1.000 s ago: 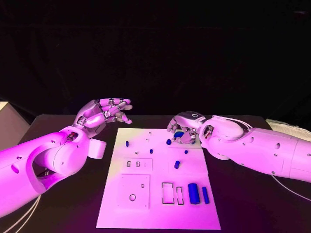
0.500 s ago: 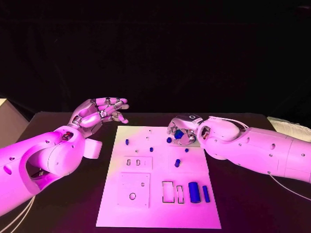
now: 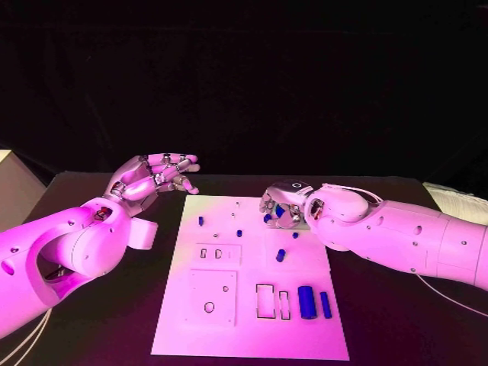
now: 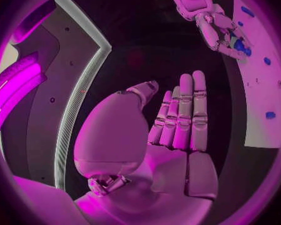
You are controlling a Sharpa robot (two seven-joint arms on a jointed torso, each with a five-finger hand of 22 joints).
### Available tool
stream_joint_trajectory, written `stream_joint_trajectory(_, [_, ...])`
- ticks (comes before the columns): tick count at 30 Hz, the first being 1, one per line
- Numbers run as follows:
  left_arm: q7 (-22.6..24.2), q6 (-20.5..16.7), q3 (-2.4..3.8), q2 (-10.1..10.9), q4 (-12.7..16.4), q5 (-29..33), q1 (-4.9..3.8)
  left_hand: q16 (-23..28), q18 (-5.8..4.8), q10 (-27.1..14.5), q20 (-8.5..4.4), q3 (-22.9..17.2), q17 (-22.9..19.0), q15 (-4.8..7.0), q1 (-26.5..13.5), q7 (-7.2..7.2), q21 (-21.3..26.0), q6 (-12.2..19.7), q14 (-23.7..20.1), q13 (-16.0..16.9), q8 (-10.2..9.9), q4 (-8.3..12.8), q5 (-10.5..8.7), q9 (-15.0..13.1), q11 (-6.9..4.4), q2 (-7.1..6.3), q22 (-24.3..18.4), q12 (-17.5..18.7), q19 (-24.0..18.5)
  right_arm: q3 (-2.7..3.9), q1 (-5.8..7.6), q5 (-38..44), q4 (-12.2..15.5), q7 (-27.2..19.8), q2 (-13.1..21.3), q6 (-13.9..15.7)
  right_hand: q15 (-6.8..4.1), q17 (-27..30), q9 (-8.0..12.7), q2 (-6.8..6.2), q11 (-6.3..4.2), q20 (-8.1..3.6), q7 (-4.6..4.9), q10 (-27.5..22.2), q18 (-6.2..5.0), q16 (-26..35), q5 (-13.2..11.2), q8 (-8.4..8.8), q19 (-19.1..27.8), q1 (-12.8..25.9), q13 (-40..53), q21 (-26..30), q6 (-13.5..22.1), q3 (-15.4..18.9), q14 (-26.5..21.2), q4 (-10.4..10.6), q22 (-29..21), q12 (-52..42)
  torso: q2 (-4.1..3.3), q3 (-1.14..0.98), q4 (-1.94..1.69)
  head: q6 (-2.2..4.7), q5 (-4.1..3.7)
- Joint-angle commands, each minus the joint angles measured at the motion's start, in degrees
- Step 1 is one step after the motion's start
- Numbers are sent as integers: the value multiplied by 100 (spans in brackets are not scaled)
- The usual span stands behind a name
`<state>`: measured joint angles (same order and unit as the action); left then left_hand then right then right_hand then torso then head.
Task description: Assemble the parts on the task board
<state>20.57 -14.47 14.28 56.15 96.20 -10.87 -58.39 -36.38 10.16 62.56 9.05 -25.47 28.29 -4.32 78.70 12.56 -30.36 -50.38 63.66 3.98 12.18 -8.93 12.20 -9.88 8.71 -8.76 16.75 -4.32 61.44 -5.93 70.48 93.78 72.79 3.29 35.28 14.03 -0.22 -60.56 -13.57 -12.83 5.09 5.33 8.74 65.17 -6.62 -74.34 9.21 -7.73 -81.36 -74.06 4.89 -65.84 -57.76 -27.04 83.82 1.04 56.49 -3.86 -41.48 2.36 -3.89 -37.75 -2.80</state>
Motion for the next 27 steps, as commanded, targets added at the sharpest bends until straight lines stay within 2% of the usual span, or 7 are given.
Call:
stream_joint_trajectory(1, [10,57,8,25,6,-64,-5,-2,-16,-24,24,-43,0,-23,-55,75,-50,25,-141,7,-27,-6,-11,-7,36,-16,26,40,-155,-1,-3,72,-16,51,-13,-93,11,6,-11,70,-5,-2,-28,-10,71,-34,19,-15,-30,-5,6,-10,-19,-30,132,25,-7,16,-21,30,-39,-3,-35])
stream_joint_trajectory(5, [21,51,10,77,-38,-90,-5,293,-29,-62,104,-59,-136,-103,-70,109,70,47,-489,16,-51,-14,-13,-15,79,-15,-22,38,-503,-1,-4,62,2,43,-16,-100,10,-6,-35,102,-8,-1,-26,54,80,-58,43,-45,-43,-12,26,-57,-70,-87,127,63,58,-3,-32,33,-54,-4,-38])
stream_joint_trajectory(8, [33,48,16,118,-95,-116,-6,720,-35,-114,204,-81,-324,-203,-77,146,299,77,-794,15,-73,-17,-11,-21,131,-18,-151,42,-798,-1,-4,54,12,27,-19,-132,4,31,-71,135,-17,-4,-28,151,85,-61,65,-88,-46,-8,54,-89,-140,-176,110,116,106,-16,-36,40,-65,-37,-35])
stream_joint_trajectory(13, [50,38,52,189,-199,-139,-6,1320,-7,-225,363,-107,-547,-319,-76,203,669,135,-1024,5,-102,-3,-13,-33,202,-18,-395,51,-1031,-1,-4,58,22,27,-15,-152,-27,58,-156,157,-58,-25,-59,341,133,-71,116,-202,-116,-53,112,-313,-312,-330,92,143,417,-40,-52,51,-72,-29,-36])
stream_joint_trajectory(19, [54,57,89,255,-274,-147,-6,2011,22,-575,576,-97,-782,-470,-67,289,1260,303,-1202,-14,-157,67,-8,-37,316,19,-795,49,-1304,-1,-4,83,19,46,-3,-118,-29,70,-175,128,-59,-31,-60,340,136,-71,115,-217,-120,-61,118,-332,-325,-360,88,139,442,-19,-68,63,-85,-9,-59])
stream_joint_trajectory(25, [36,67,100,270,-301,-167,-6,2072,25,-593,595,-93,-804,-477,-68,290,1328,310,-1191,-14,-154,75,-8,-40,320,24,-844,45,-1324,-1,-4,88,18,6,7,26,-24,144,-188,91,-51,-31,-53,324,138,-35,103,-218,-113,-42,120,-334,-314,-372,68,149,448,4,-78,73,-107,-24,-74])
stream_joint_trajectory(27, [29,70,101,273,-313,-175,-6,2086,26,-599,600,-90,-809,-479,-70,293,1345,313,-1188,-14,-154,77,-9,-41,323,23,-856,45,-1328,-1,-4,79,22,-22,10,95,-6,313,-206,24,-27,-20,-38,223,117,56,65,-214,-59,-15,105,-234,-288,-386,17,164,323,39,-81,75,-113,-21,-80])
